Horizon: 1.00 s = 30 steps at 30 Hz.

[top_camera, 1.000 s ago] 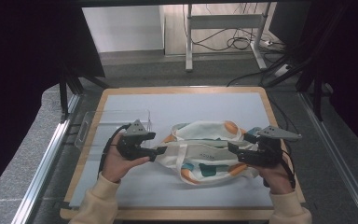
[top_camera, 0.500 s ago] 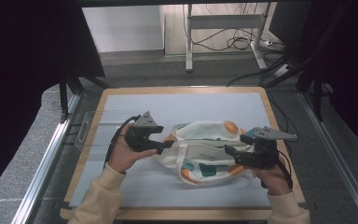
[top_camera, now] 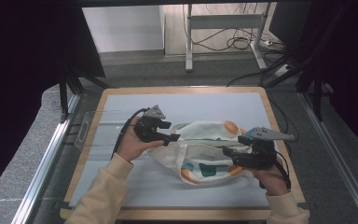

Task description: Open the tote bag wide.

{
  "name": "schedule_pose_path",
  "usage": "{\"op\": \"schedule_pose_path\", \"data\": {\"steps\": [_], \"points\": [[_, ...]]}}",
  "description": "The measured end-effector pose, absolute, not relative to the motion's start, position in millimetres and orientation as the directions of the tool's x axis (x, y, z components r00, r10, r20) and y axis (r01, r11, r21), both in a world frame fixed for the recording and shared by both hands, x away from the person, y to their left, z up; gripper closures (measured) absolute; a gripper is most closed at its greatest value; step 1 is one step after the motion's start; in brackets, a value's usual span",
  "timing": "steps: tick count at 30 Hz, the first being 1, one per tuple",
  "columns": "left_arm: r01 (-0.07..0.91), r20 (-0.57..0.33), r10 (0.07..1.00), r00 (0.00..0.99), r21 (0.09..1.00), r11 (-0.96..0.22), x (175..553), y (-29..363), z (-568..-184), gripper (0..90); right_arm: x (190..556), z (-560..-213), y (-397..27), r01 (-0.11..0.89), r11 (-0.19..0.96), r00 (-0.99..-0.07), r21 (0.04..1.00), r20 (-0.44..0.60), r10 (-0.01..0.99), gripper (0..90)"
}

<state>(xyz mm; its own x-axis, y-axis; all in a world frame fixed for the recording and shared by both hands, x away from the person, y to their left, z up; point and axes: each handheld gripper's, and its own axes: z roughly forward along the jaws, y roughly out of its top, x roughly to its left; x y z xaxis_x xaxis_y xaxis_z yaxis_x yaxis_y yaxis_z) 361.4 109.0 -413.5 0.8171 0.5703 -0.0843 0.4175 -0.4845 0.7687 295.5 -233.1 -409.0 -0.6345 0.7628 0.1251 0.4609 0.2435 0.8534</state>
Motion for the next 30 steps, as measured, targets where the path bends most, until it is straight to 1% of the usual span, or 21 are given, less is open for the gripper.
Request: {"op": "schedule_pose_path", "data": {"steps": [10,14,17,20,23,25,27,30], "points": [[0.420,-0.110,0.525,0.844,0.745,-0.519,373,98,-425,42.6,295,-410,-230,0.462,0.247,-0.641,0.852,0.128,0.757,24.3],[0.410,-0.104,0.498,0.861,0.721,-0.558,374,94,-430,45.1,296,-411,-229,0.463,0.251,-0.640,0.850,0.125,0.758,24.2],[0.412,-0.115,0.480,0.870,0.704,-0.578,376,91,-434,49.7,296,-412,-228,0.465,0.255,-0.641,0.848,0.123,0.758,24.2],[0.405,-0.134,0.446,0.885,0.693,-0.596,376,88,-437,57.1,296,-412,-228,0.466,0.254,-0.640,0.848,0.124,0.758,24.2],[0.392,-0.143,0.413,0.900,0.682,-0.618,375,87,-438,71.3,296,-413,-227,0.466,0.256,-0.641,0.847,0.124,0.758,24.2],[0.390,-0.141,0.410,0.901,0.677,-0.624,374,87,-438,77.6,296,-413,-227,0.467,0.259,-0.643,0.846,0.124,0.756,24.2],[0.395,-0.146,0.415,0.898,0.679,-0.618,374,87,-438,80.4,295,-413,-225,0.466,0.261,-0.645,0.846,0.122,0.754,24.2],[0.399,-0.146,0.420,0.896,0.678,-0.618,373,87,-437,81.1,295,-413,-223,0.463,0.271,-0.652,0.844,0.117,0.749,24.3]]}}
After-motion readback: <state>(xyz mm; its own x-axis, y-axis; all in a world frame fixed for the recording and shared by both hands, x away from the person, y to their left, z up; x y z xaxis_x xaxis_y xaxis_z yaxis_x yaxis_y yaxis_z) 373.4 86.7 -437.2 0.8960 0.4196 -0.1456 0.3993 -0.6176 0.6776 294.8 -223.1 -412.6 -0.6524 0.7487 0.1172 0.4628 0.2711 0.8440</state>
